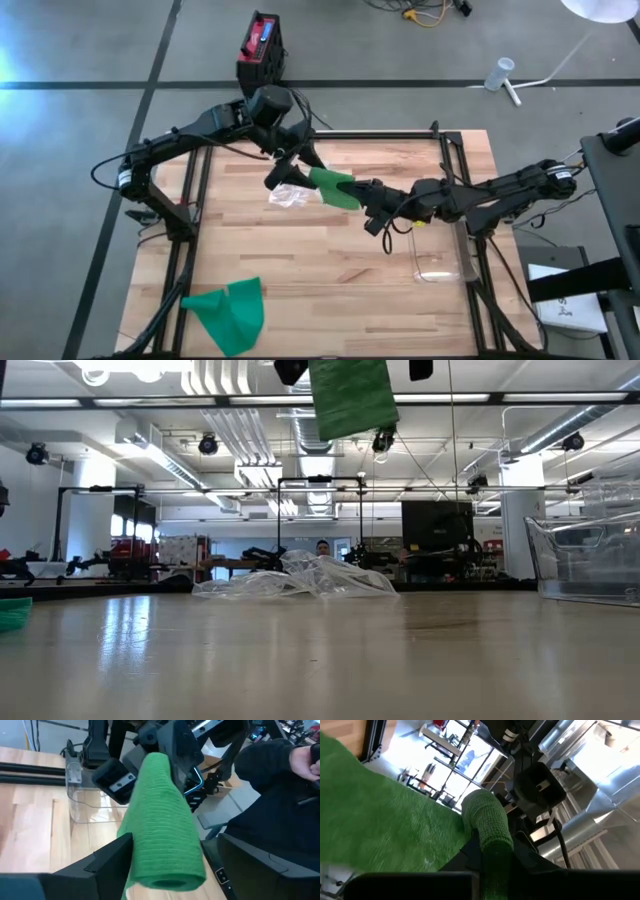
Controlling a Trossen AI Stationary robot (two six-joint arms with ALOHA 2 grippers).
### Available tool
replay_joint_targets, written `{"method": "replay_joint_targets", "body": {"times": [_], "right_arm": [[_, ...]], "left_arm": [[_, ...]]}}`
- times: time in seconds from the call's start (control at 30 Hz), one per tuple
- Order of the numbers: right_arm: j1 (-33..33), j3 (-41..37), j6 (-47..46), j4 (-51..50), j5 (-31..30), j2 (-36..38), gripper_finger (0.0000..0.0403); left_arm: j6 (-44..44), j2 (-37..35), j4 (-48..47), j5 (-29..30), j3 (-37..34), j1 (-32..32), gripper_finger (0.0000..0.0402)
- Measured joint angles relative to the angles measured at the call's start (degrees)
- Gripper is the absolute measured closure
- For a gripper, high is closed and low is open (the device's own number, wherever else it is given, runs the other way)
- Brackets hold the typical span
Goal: Roll bandage
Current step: Roll the green bandage
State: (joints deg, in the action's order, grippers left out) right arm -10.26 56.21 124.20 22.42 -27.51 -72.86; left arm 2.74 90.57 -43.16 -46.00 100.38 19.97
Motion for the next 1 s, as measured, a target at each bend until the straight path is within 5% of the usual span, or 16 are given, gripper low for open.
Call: {"method": "replay_joint_targets", "body": {"times": [0.23, 0.53, 0.6, 0.83, 1.0], "right_arm": [[0.02, 0.00, -0.36, -1.72, 0.33, 0.00, 0.0371], [-0.04, 0.22, -1.66, -2.90, 0.87, 0.00, 0.0365], [-0.04, 0.22, -4.05, -3.05, 0.83, 0.00, 0.0353], [-1.20, 0.22, -30.82, -3.08, -0.63, 0.06, 0.0269], [-3.57, 0.33, -62.54, -5.30, -1.01, 0.44, 0.0200]], "left_arm": [[2.22, 1.37, -0.30, -0.02, -0.02, -0.59, 0.0168], [5.02, 1.31, -0.28, 0.22, -0.02, -1.16, 0.0363], [4.97, 1.31, -0.41, 0.22, -0.02, -1.16, 0.0374], [5.29, 0.85, -1.42, 0.39, -0.02, -1.68, 0.0349], [8.78, 0.35, -2.40, 0.72, -0.02, -1.86, 0.0370]]}}
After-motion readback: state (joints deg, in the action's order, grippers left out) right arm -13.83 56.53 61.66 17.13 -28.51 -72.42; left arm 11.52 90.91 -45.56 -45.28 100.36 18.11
